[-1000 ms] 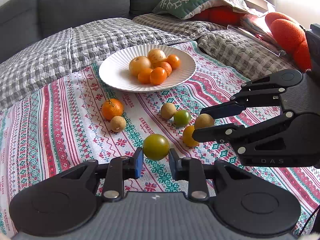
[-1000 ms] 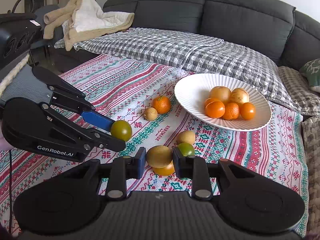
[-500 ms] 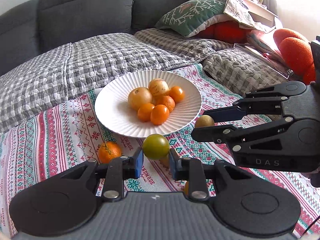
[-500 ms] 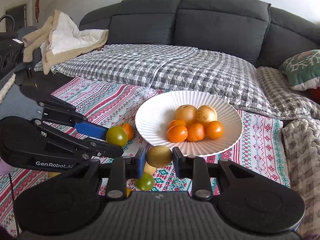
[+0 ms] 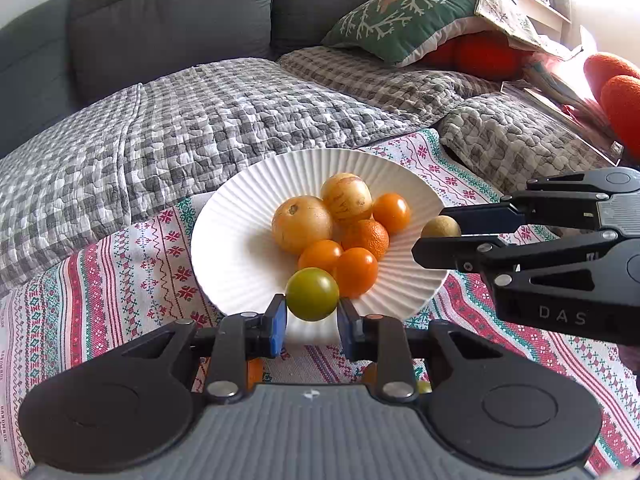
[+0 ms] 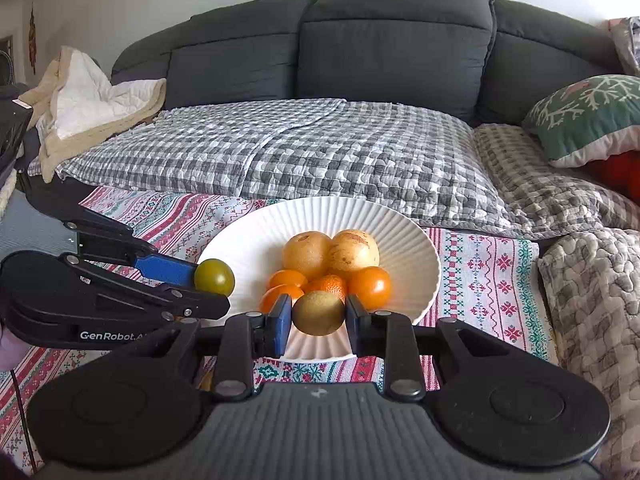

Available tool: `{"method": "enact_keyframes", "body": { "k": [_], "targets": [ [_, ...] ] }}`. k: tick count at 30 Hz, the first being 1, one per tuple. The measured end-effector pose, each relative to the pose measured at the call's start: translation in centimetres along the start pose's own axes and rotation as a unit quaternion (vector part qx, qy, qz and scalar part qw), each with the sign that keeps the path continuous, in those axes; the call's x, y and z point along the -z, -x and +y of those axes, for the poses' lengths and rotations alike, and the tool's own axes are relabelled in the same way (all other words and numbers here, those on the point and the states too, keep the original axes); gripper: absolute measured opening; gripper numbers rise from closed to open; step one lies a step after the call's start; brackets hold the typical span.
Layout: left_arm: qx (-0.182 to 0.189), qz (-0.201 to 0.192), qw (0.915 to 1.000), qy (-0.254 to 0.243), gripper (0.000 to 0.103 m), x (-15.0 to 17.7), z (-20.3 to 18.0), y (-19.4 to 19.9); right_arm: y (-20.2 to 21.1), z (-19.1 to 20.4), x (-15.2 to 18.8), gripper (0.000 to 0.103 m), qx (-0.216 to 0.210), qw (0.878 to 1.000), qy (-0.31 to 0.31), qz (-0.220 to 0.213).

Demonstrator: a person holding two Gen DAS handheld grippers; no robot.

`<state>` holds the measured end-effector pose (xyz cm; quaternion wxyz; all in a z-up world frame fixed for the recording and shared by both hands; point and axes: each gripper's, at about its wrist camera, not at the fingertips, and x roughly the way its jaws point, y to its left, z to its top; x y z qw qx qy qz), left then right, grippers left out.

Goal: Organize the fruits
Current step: 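Carry the green tomato and pale fruit onto the white plate and open both tools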

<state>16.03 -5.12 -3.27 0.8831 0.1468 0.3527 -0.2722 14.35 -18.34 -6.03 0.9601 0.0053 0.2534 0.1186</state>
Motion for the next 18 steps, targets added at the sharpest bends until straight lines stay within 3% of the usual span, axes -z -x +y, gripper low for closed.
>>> {"method": "enact_keyframes", "body": {
  "k": [18],
  "targets": [
    [0.005, 0.011, 0.9999, -0.002, 0.018, -0.5, 0.0, -2.0, -1.7, -0.8, 0.1, 0.026, 0.014, 1.0, -0.007, 0.009]
  ]
}}
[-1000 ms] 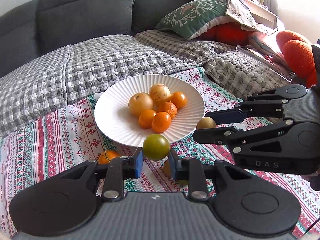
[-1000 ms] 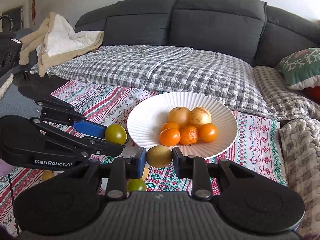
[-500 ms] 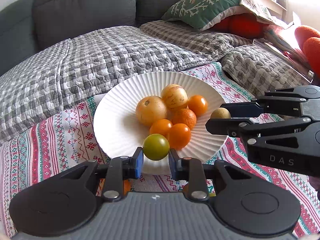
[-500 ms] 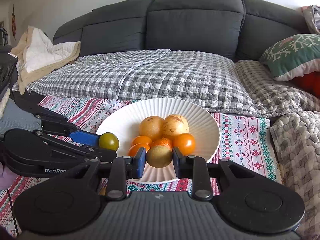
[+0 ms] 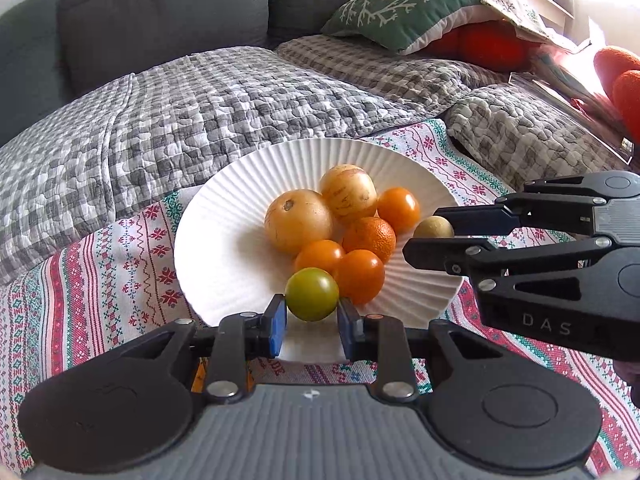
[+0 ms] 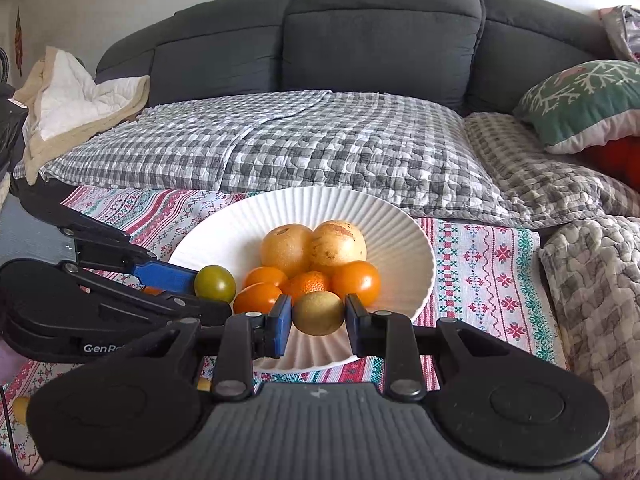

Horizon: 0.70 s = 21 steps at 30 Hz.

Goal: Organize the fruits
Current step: 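Carry the green tomato and pale fruit onto the white plate and open both tools, then withdraw both tools from the plate toward the remaining fruits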

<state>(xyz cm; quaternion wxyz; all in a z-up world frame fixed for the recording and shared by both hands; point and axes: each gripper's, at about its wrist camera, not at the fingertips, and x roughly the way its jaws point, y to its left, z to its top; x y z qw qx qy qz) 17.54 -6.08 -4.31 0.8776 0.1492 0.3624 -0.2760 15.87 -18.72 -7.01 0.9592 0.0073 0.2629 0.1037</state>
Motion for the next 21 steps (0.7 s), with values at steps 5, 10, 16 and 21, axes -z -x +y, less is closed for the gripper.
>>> {"method": "enact_keyframes", "body": {
  "k": [5, 10, 16, 21],
  "targets": [
    [-0.002, -0.002, 1.0, -0.001, 0.02, 0.0, -0.1, 0.0, -0.1, 0.0, 0.1, 0.027, 0.0, 1.0, 0.001, 0.001],
    [-0.007, -0.009, 0.9999, -0.004, 0.034, 0.0, -0.3, 0.4, 0.2, -0.2, -0.1, 0.037, 0.002, 1.0, -0.004, -0.002],
    [-0.008, -0.016, 0.9998, -0.004, 0.045, 0.0, -0.4, 1.1, 0.9, -0.4, -0.2, 0.041, 0.004, 1.0, -0.005, -0.005],
    [-0.009, -0.02, 0.9998, 0.0, 0.05, 0.3, -0.6, 2.0, 1.6, -0.3, -0.2, 0.043, 0.005, 1.0, -0.003, -0.006]
  ]
}}
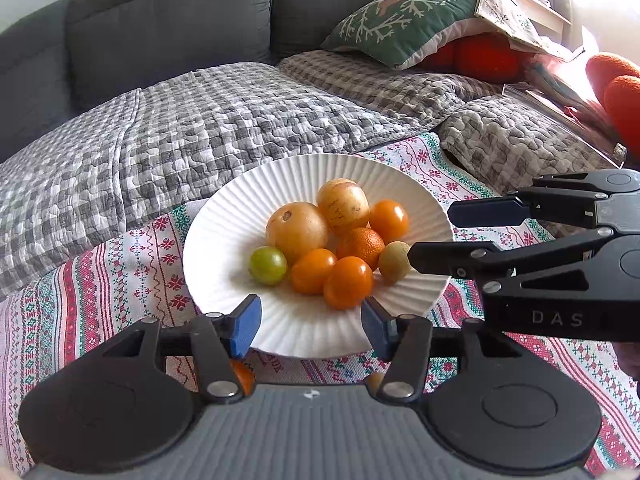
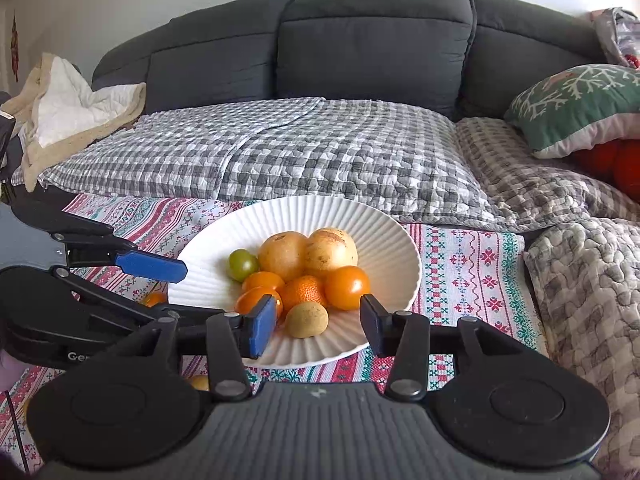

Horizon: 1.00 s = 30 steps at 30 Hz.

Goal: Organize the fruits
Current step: 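Withdraw both tools from the plate toward the remaining fruits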

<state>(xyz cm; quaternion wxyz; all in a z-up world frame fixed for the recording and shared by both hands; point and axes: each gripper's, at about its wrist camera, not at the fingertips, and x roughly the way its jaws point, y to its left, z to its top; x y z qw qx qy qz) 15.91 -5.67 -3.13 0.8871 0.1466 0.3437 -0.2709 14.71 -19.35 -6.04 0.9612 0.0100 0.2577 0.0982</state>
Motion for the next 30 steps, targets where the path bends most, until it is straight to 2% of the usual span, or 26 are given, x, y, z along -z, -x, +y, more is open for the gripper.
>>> {"method": "enact_keyframes", "body": {
  "k": [30],
  "targets": [
    [-0.006, -0.001, 0.9998, 0.017, 0.075, 4.4, -1.0, 6.5, 4.9, 2.6, 1.6, 0.07, -0.001, 1.0, 0.018, 0.012]
  ]
}}
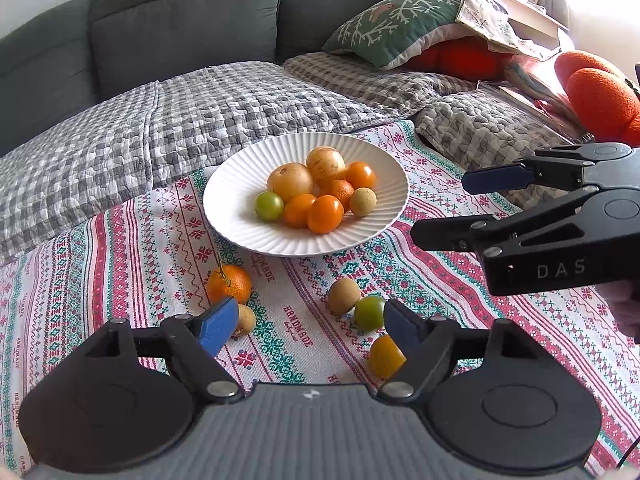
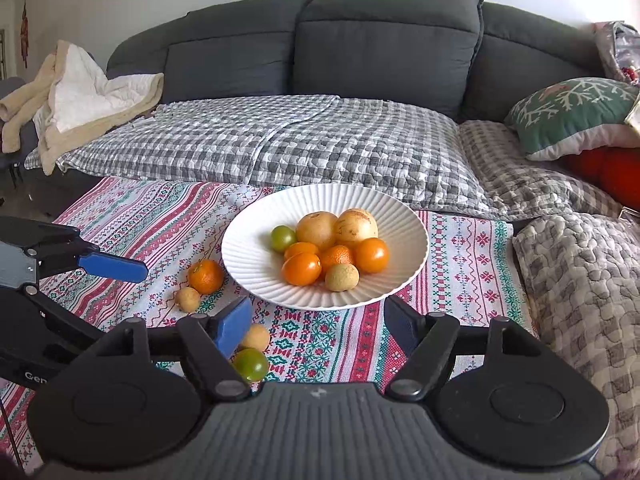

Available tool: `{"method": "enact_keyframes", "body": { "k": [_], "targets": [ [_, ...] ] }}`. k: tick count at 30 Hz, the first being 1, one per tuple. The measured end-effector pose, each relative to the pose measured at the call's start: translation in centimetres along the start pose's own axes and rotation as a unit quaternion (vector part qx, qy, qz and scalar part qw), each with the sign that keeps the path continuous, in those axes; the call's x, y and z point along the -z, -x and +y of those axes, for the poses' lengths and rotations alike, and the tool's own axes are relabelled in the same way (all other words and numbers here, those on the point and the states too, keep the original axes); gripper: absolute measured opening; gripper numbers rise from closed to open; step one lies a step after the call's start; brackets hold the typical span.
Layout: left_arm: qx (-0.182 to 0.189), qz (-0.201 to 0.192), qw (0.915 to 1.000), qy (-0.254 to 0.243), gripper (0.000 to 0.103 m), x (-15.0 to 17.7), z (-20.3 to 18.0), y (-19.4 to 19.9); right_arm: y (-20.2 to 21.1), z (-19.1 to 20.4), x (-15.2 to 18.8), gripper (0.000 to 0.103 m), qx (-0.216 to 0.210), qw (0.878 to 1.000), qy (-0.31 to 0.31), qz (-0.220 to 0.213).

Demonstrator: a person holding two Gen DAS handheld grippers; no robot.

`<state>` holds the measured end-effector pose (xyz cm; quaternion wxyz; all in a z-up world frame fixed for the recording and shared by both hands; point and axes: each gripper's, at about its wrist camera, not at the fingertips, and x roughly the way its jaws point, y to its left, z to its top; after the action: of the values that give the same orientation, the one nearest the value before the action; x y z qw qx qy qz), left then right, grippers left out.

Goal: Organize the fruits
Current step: 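Withdraw both tools from the plate toward the remaining fruits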

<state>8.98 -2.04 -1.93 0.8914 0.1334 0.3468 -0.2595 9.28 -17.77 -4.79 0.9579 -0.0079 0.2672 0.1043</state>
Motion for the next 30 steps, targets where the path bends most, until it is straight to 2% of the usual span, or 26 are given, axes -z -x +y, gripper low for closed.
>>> {"method": "enact_keyframes", "body": {
  "k": [6, 13, 17, 21, 30],
  "targets": [
    [-0.007, -0.002, 1.0, -0.002, 0.084, 0.7, -0.1, 1.0, 0.6, 0.9, 0.6, 0.076, -0.005, 1.0, 0.006, 0.005],
    [-0.011, 0.002, 0.9999, 0.003, 0.094, 1.7, -0.2, 2.0, 1.2, 1.5, 1.3, 0.088, -0.01, 1.0, 0.003, 0.008],
    [-0.011, 0.003, 0.9999, 0.008, 0.095, 2.7, -0.2, 2.6, 1.3, 1.7, 1.8, 0.092, -0.015, 1.0, 0.004, 0.017],
    [-0.013, 0.006, 0.9999, 0.004, 0.095, 3.5, 0.2, 3.3, 1.4, 2.3, 2.5, 0.097, -0.021, 0.999, 0.03, 0.024],
    [-0.015, 0.037, 0.9991, -0.015, 0.096, 5.3, 1.2, 3.0, 0.3, 3.4, 4.0, 0.098, -0.03, 0.995, 0.066, 0.064]
  ]
}}
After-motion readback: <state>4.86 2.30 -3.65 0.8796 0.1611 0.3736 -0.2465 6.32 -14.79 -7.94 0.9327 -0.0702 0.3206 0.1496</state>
